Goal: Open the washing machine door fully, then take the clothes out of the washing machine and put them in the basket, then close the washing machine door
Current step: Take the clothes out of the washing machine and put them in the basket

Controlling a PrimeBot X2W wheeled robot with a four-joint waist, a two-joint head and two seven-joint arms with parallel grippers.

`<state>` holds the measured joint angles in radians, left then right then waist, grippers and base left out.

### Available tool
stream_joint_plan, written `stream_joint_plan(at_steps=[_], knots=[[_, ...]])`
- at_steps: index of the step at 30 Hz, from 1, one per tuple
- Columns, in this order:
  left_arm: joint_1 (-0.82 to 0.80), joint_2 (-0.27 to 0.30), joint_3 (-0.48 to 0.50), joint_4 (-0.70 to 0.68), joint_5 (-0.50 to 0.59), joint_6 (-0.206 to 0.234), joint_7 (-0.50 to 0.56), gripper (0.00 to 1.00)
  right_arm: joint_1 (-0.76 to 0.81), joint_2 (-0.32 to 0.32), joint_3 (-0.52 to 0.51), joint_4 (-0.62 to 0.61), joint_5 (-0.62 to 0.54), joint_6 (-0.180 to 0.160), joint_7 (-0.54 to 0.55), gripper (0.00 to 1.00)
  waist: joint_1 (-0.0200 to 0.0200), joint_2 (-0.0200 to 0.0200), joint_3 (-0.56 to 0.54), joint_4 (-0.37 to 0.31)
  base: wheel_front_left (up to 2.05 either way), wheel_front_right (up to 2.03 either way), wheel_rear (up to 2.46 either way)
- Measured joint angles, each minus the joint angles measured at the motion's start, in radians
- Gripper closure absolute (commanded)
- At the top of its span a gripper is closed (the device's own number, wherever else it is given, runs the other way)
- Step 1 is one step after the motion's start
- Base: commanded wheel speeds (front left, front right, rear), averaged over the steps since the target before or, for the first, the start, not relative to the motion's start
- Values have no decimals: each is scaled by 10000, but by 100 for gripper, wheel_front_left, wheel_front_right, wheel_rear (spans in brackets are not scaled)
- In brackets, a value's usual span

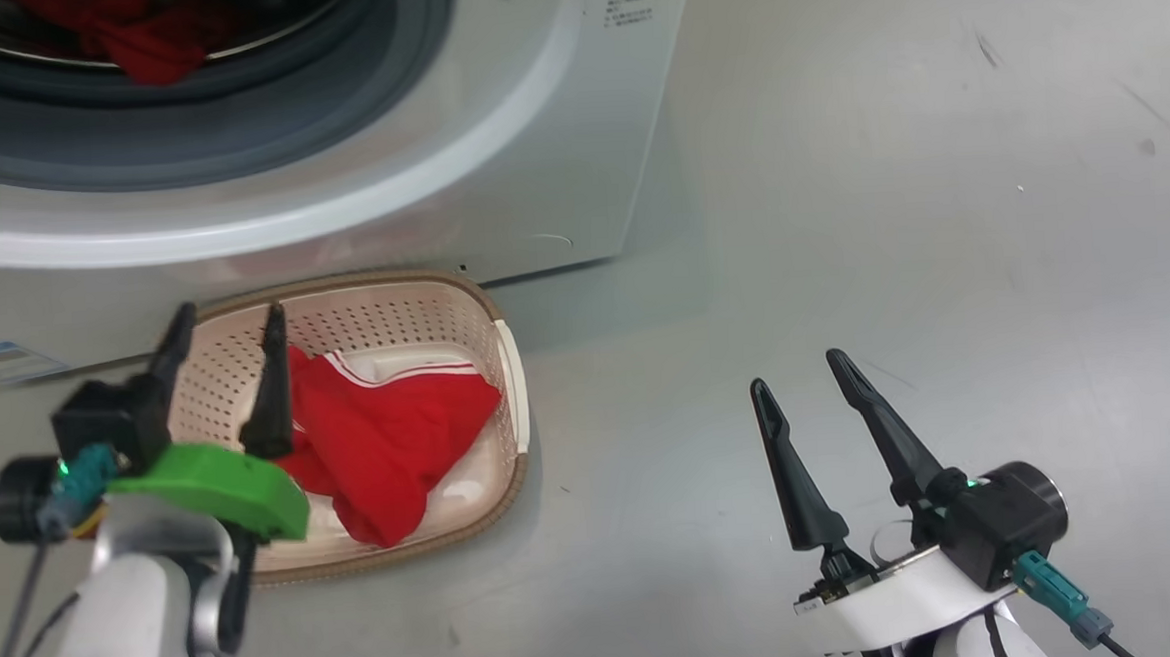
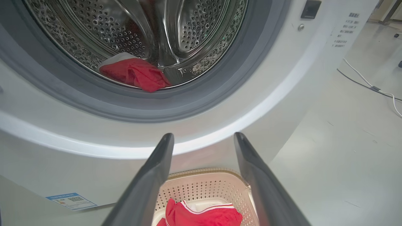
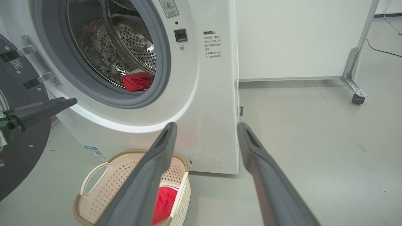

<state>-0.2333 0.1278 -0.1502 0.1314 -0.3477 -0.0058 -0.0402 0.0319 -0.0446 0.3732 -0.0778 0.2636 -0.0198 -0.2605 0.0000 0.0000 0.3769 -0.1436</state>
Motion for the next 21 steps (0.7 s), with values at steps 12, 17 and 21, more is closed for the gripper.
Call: stream_joint_plan(at_steps=[12, 17, 21], knots=[[-2902, 1116, 602, 564, -138, -171, 1595, 0, -1195, -10, 652, -428, 826, -25, 0, 0, 0, 0, 1526, -925, 0, 0, 0], [-4191, 1919, 823, 577, -8, -272, 2424, 0, -1752, -10, 897, -637, 1273, -109, 0, 0, 0, 0, 2127, -1312, 0, 0, 0], [-5125, 2510, 874, 681, 113, -405, 3047, 0, -2182, -10, 1095, -698, 1687, -186, 0, 0, 0, 0, 2589, -1637, 0, 0, 0]])
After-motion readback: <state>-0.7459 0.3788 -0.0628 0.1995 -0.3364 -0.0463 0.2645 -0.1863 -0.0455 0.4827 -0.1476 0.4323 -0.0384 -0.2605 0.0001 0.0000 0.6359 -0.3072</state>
